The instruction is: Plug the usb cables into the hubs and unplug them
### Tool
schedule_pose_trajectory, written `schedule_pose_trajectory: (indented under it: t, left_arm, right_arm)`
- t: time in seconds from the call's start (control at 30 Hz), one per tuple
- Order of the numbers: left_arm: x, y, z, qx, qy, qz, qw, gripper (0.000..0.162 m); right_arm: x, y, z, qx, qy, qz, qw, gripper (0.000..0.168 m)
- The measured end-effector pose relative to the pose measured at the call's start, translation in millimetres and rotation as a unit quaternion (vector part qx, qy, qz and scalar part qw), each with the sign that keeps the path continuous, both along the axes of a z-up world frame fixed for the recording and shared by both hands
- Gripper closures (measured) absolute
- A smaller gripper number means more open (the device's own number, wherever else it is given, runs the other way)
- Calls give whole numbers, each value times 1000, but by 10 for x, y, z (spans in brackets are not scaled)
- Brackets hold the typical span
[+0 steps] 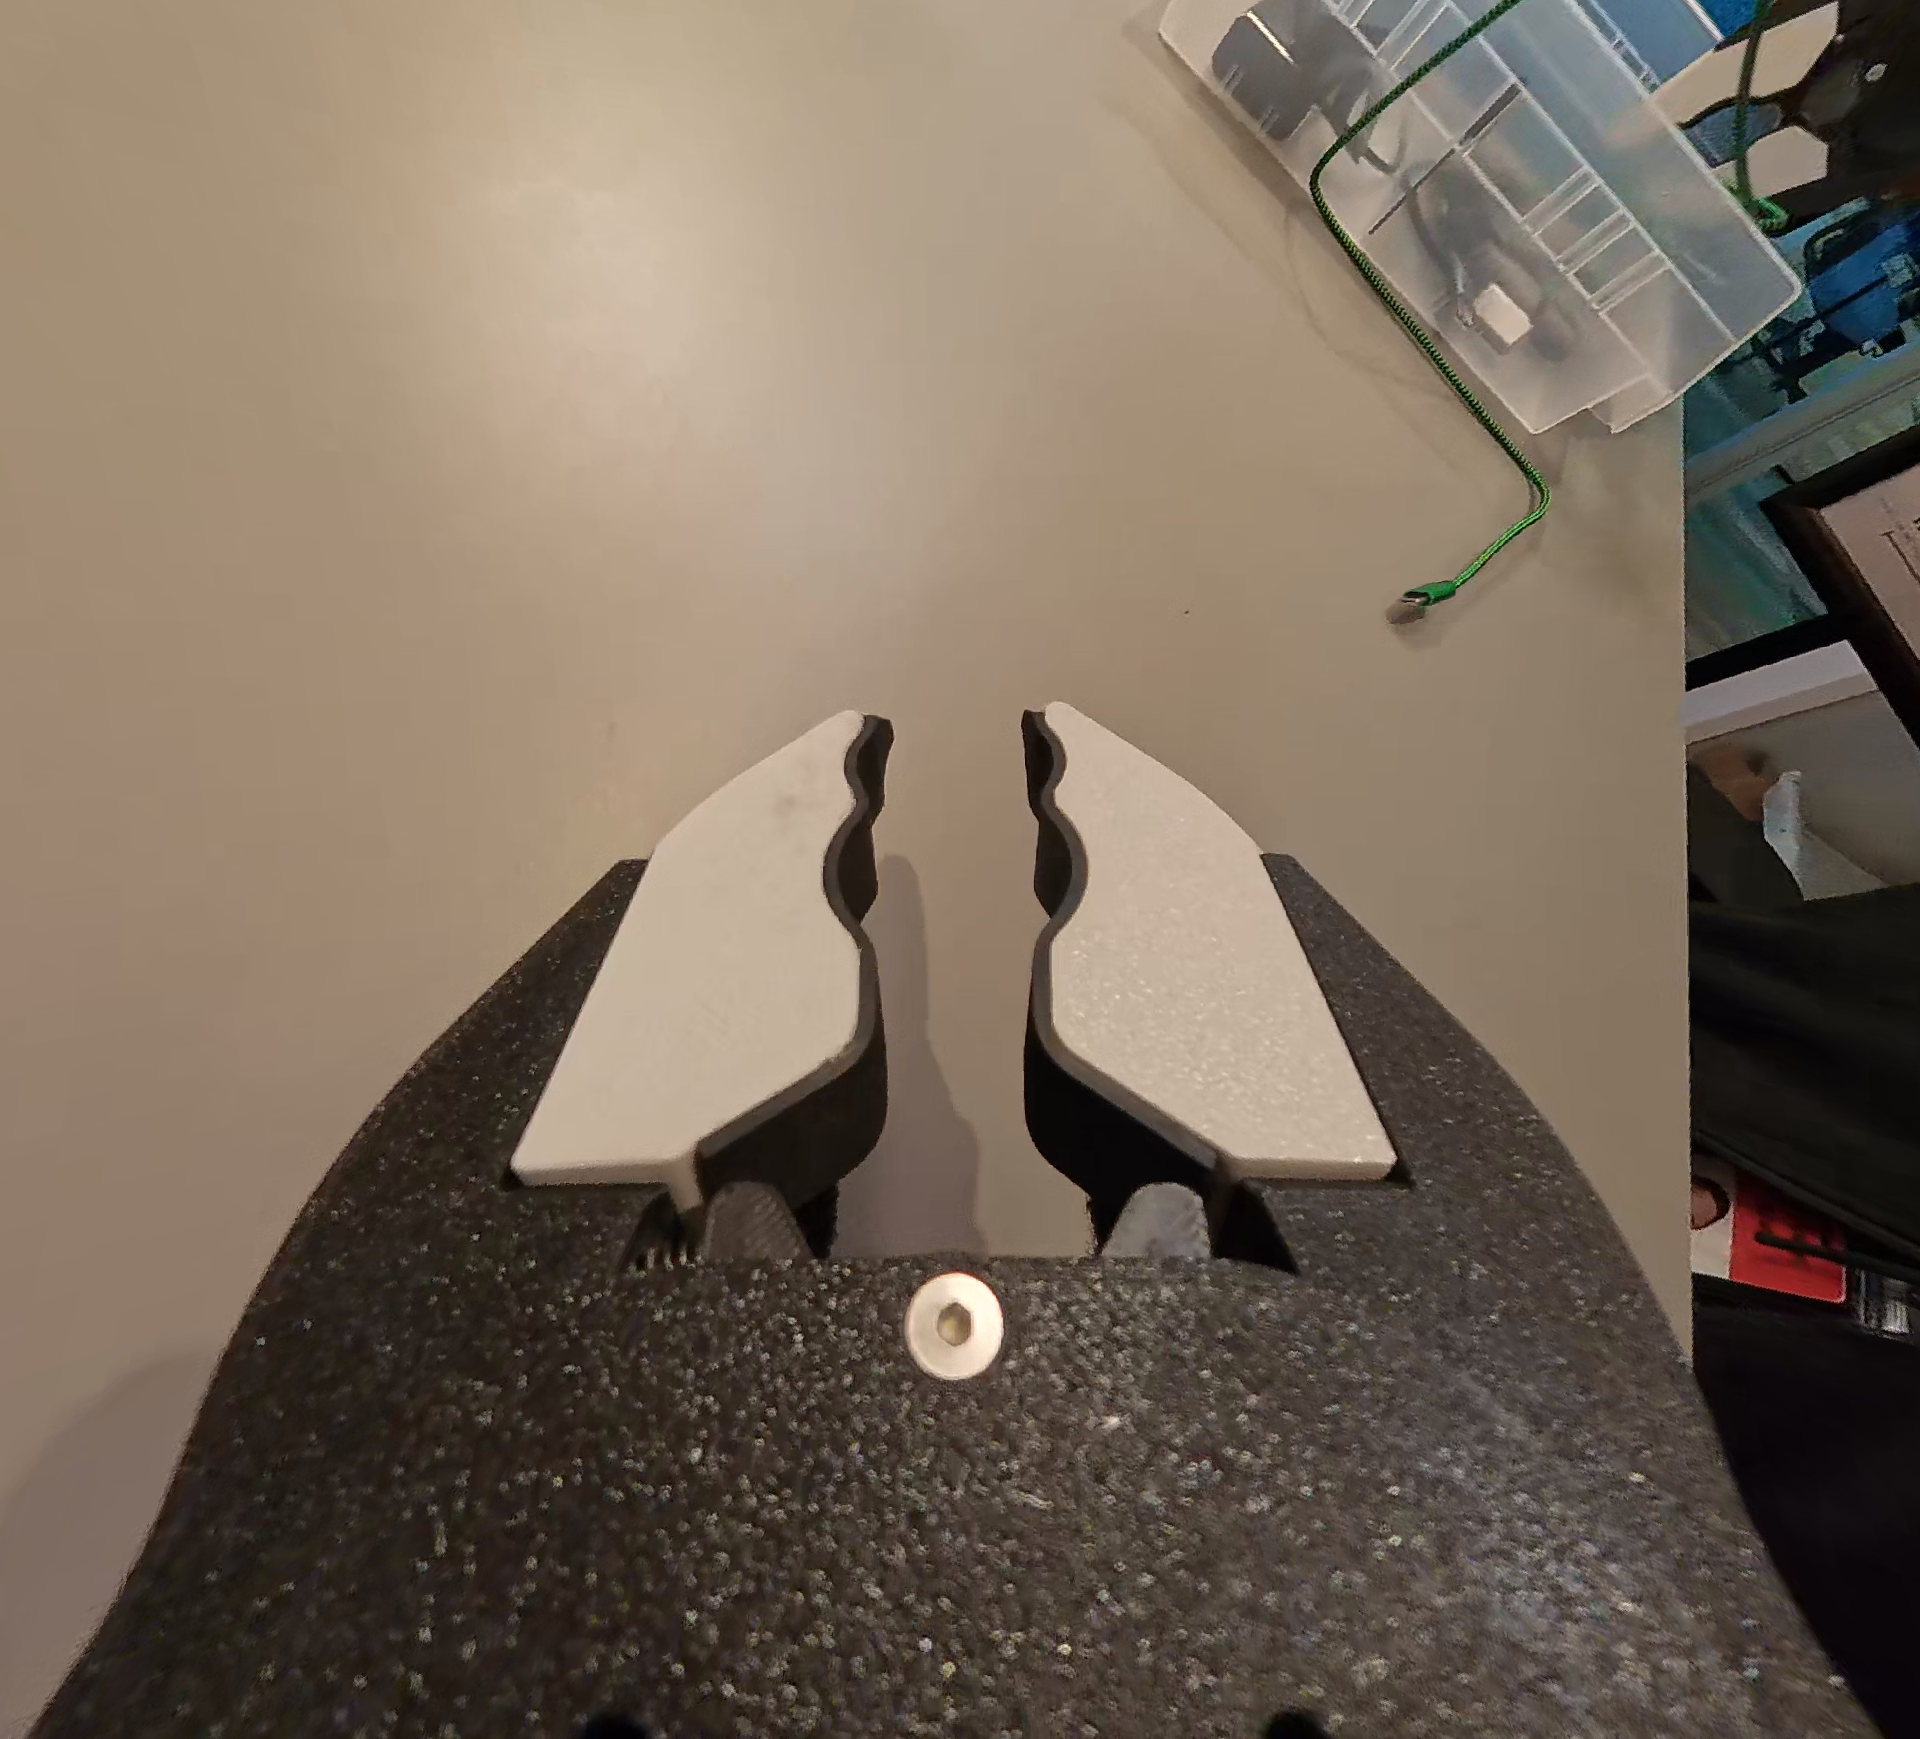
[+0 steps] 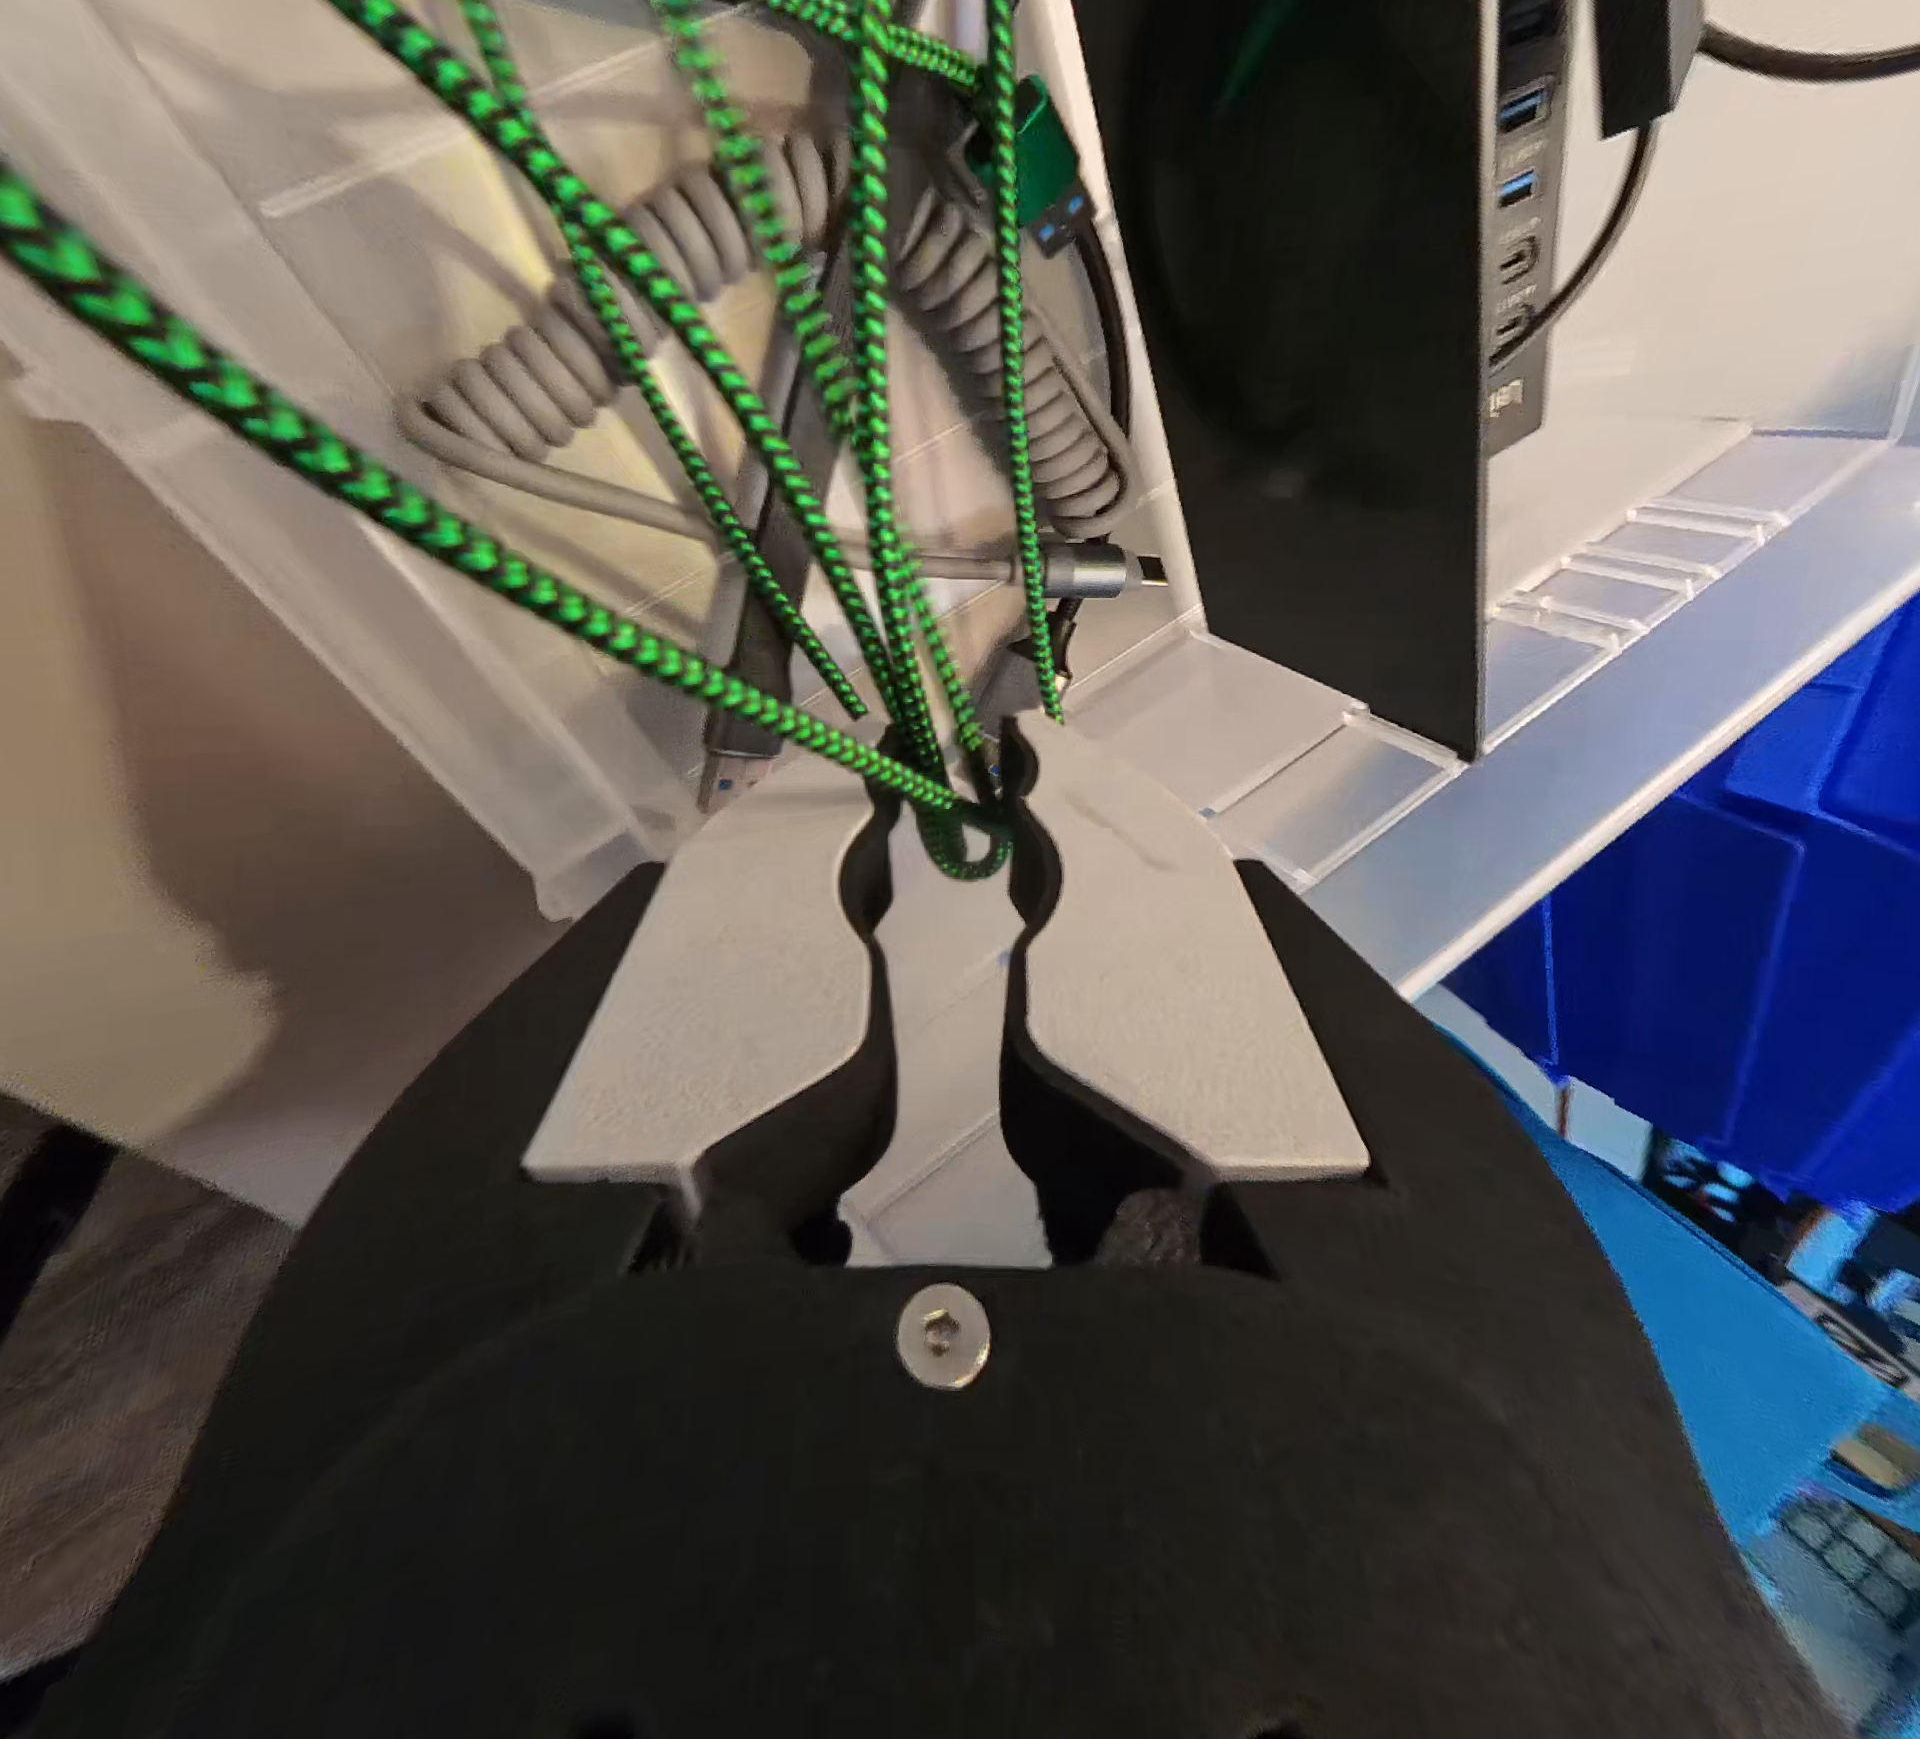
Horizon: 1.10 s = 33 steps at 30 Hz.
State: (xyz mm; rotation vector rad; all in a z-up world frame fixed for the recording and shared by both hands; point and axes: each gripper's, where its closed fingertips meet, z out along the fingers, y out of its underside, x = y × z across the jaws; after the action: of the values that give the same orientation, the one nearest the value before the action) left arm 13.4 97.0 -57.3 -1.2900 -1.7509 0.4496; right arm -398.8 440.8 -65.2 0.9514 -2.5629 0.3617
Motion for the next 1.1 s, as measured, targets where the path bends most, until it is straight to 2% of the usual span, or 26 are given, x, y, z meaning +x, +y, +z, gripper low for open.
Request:
schedule_pose_trajectory:
  t: [0.27, 0.37, 0.47, 0.57, 0.67, 0.73, 0.83, 0.9, 0.97, 1.03, 1.1]
  left_arm:
    - [8, -2, -18, 1, -4, -2, 1000, 136]
    - [3, 17, -17, 1, -5, -6, 1000, 136]
    - [1, 27, -11, 1, -4, -8, 1000, 136]
    - [9, 24, -12, -2, -6, -7, 1000, 136]
    - [14, 15, -9, -6, -10, -7, 1000, 136]
    - [5, 30, 3, -7, -9, -10, 1000, 136]
    - [-17, 70, 8, -9, -8, -16, 1000, 136]
    - [-31, 97, 7, -9, -9, -19, 1000, 136]
    - [-44, 119, 6, -11, -10, -23, 1000, 136]
    - [-49, 132, 9, -13, -11, -25, 1000, 136]
    - [-50, 140, 21, -15, -10, -27, 999, 136]
  right_arm:
    - [150, 114, 347, 21, -135, -74, 988, 95]
    - [222, 107, 443, 18, -185, -86, 979, 85]
    - [282, 56, 573, 3, -197, -86, 977, 77]
    - [504, -83, 901, -65, -167, -40, 983, 84]
    - [1254, -166, 1091, -90, -143, 60, 984, 102]
    - [1827, -192, 959, -68, -133, 119, 982, 112]
    - [2354, -307, 530, -42, -115, 152, 981, 121]
    - [2463, -392, 214, -25, -101, 141, 985, 122]
    - [2395, -527, -6, -31, -66, 112, 991, 131]
    - [2259, -622, -141, -28, -23, 80, 996, 134]
    - [2233, -648, -222, -8, -17, 68, 998, 137]
